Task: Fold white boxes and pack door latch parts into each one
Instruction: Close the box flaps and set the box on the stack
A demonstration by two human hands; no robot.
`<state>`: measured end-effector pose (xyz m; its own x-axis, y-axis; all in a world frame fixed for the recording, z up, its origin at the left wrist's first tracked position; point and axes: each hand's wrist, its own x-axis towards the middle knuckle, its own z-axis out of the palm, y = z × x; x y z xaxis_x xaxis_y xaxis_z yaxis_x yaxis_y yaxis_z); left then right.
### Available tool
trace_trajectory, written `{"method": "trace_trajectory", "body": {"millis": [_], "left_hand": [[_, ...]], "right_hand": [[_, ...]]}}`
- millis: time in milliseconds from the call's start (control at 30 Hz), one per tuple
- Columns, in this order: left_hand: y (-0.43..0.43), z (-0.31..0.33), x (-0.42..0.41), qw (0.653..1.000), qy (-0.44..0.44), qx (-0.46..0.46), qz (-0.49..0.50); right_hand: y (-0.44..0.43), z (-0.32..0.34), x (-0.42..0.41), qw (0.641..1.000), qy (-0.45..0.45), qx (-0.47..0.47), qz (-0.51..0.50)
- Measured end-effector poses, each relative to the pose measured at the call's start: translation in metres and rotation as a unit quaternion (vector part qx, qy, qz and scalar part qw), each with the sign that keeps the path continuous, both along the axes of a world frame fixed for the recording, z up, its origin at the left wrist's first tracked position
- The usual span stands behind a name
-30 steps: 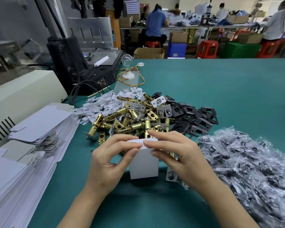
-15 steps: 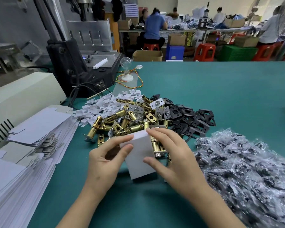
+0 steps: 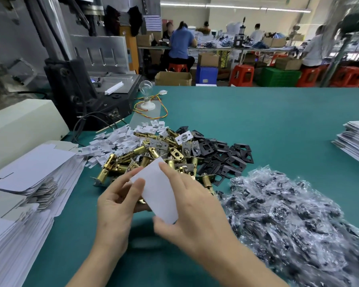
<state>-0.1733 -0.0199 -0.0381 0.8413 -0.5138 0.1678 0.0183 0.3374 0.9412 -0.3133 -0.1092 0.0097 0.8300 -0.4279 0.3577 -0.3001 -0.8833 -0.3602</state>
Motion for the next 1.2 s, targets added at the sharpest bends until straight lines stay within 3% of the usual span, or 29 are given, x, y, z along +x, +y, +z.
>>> {"method": "trace_trajectory", "body": {"millis": [100,233,367,467,633,1200], "left_hand": [[0.0,0.001,-0.001,0.999,-0.007,0.011,-0.03],[0.0,0.001,0.001,0.999,-0.031,0.037,-0.023],[-0.002,-0.002,0.002,0.998,-0.046,0.049,-0.02],[-0.002,-0.004,0.003,0.996,-0.059,0.058,-0.021],[-0.003,-0.01,0.006,0.995,-0.07,0.067,-0.034],[-0.005,-0.007,0.002,0.991,-0.097,0.075,-0.051]], "right_hand": [[-0.032,0.028,-0.013,0.998,-0.026,0.037,-0.054],[-0.137,0.057,-0.032,0.978,-0.038,0.06,-0.197],[-0.249,0.046,-0.046,0.939,0.026,0.087,-0.333],[-0.296,0.015,-0.057,0.916,0.082,0.115,-0.375],[-0.331,-0.024,-0.061,0.903,0.124,0.119,-0.395],[-0.298,-0.032,-0.008,0.934,0.181,0.085,-0.295]]}}
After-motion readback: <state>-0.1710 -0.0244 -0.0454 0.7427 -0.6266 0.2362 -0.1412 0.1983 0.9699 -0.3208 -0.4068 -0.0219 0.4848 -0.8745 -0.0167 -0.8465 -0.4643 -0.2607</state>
